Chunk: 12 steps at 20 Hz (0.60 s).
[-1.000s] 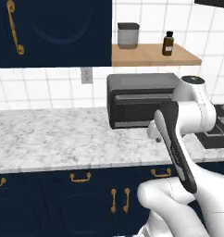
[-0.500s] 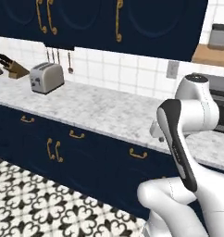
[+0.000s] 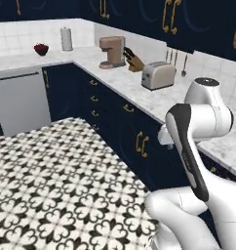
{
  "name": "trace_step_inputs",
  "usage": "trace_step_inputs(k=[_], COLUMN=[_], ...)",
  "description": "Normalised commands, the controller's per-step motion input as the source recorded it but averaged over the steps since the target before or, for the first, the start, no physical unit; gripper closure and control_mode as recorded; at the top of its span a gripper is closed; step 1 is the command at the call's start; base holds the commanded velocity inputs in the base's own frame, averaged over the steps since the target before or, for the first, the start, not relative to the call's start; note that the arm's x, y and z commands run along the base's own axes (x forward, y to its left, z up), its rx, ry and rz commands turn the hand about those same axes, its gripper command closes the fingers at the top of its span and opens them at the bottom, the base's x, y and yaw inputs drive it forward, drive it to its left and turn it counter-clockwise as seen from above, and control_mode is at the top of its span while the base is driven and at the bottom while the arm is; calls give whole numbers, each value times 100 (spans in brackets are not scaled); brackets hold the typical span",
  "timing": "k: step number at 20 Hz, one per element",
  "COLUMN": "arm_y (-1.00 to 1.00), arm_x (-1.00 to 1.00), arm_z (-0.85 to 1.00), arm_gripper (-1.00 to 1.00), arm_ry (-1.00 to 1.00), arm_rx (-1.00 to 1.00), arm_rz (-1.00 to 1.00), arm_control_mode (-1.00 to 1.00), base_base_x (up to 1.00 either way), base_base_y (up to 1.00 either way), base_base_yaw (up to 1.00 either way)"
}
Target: Navigate to the sink.
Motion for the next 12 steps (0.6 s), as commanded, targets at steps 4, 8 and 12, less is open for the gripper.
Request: trace_step_inputs(k=[4,8,12], arm_y=[0,0,0], arm_x=[0,0,0], arm_z=[0,0,0], arm_gripper=[-100,-100,-100], arm_ry=[0,0,0], arm_rx=[0,0,0], arm_rz=[0,0,0], arm_control_mode=[100,100,100], base_base_x=[68,95,100], base_base_y=[27,44,61], base_base_yaw=[77,57,39])
